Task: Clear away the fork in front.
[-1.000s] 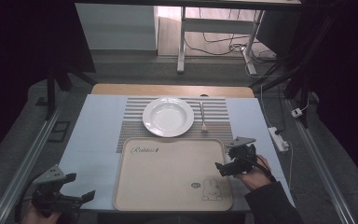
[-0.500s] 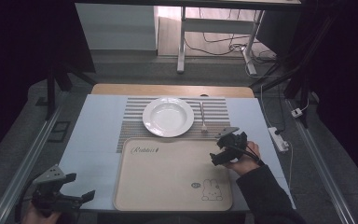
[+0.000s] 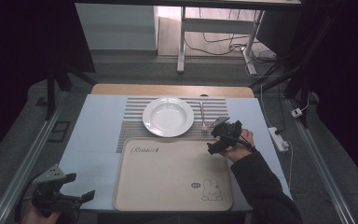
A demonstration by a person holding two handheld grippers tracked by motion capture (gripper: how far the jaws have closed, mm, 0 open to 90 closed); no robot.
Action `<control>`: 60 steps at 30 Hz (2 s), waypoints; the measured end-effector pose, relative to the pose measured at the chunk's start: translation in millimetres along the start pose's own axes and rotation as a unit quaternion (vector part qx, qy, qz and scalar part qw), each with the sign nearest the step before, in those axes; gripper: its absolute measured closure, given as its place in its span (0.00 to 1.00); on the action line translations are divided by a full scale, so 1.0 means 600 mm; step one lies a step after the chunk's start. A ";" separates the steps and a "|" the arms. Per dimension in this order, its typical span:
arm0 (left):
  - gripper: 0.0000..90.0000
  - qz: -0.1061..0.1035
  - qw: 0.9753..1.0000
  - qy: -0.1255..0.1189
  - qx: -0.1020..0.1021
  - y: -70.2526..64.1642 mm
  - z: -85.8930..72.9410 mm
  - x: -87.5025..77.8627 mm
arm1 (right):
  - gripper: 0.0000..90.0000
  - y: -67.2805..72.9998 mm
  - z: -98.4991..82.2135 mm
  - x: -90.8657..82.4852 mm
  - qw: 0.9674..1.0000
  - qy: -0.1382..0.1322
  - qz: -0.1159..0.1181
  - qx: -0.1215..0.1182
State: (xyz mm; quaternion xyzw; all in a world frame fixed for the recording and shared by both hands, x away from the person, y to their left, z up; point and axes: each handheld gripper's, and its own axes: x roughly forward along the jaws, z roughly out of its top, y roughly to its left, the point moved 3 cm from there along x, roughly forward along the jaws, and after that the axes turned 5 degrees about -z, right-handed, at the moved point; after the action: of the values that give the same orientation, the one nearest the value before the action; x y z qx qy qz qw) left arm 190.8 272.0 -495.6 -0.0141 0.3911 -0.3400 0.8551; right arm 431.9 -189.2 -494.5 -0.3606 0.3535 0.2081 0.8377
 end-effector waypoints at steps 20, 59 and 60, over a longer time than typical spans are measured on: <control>0.00 0.000 1.000 0.001 -0.001 0.000 0.000 0.000 | 0.04 -0.002 0.051 0.075 0.994 0.014 -0.043 -0.095; 0.00 0.001 1.000 0.003 0.002 -0.001 0.000 0.001 | 1.00 0.017 0.059 0.102 0.966 0.033 -0.080 -0.245; 0.00 0.002 1.000 0.003 0.002 -0.001 0.000 0.001 | 1.00 0.016 0.061 0.100 0.966 0.030 -0.080 -0.243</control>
State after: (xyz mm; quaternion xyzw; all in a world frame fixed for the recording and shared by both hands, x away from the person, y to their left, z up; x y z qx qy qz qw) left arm 190.4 271.4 -495.8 -0.0105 0.3930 -0.3396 0.8545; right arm 482.3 -150.0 -525.6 -0.5868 0.2867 0.2093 0.7278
